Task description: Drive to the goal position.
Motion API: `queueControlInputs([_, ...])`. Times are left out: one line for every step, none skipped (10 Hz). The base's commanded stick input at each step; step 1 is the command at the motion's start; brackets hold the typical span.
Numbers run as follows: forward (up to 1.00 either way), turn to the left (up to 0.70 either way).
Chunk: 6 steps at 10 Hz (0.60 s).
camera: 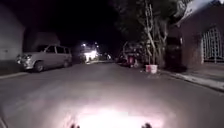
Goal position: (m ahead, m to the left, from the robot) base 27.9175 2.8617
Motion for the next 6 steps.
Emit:
queueControlInputs([0.7,0.0])
queueControlInputs([0.7,0.0])
queueControlInputs([0.7,0.0])
queueControlInputs([0.7,0.0])
queueControlInputs([0.7,0.0])
queueControlInputs([0.7,0.0])
